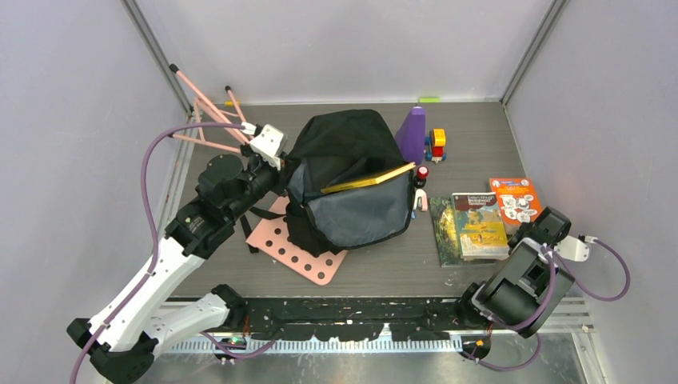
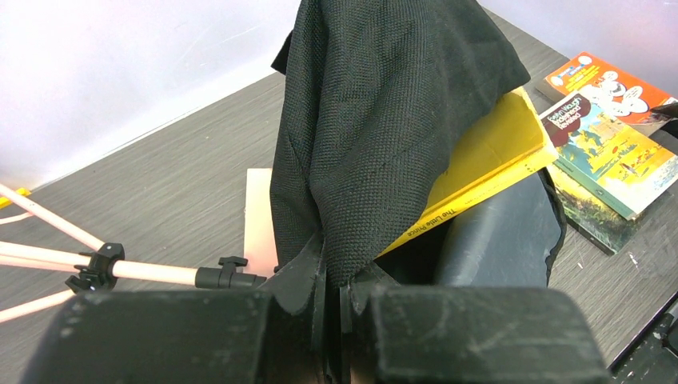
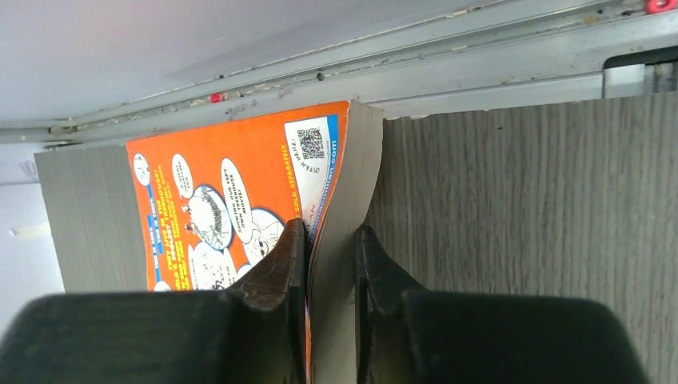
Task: Pack the student bag
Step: Pick up the book from the center of the board.
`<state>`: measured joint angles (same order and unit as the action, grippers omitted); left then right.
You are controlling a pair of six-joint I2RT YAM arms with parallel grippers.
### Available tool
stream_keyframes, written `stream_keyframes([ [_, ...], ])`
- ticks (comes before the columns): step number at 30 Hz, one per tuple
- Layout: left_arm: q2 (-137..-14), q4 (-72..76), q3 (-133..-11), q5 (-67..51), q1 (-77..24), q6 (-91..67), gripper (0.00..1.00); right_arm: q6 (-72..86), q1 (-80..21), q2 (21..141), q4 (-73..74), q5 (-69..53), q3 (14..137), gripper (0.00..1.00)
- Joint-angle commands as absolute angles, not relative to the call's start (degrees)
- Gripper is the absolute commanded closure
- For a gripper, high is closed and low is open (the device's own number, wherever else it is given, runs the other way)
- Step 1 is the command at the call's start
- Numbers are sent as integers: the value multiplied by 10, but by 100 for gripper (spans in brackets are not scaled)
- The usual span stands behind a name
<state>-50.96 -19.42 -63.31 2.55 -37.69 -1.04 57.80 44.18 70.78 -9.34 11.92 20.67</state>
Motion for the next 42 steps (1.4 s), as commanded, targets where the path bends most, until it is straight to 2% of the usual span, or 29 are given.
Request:
stream_keyframes([
  [1,-491,-160,-635,40,-377,-3,100,526,439,678,-57,97,211,97],
  [6,-487,-157,-635,41,-378,-3,100,455,439,542,47,116,256,99],
  [10,-489,-158,-635,35,-378,-3,100,379,438,493,149,111,351,99],
  [19,-497,-161,-637,32,-378,-5,100,244,420,562,353,27,637,99],
  [24,-502,-165,-642,30,-378,-8,100,193,278,619,486,72,782,99],
  [29,-506,-165,-641,33,-377,-8,100,179,74,707,625,223,881,99],
  [32,-508,-167,-641,34,-378,-9,100,189,-10,756,698,286,942,99],
  [36,-506,-167,-642,36,-378,-7,100,223,-152,798,797,346,976,99],
  [42,-505,-166,-641,36,-377,-8,100,314,-277,814,868,373,955,99],
])
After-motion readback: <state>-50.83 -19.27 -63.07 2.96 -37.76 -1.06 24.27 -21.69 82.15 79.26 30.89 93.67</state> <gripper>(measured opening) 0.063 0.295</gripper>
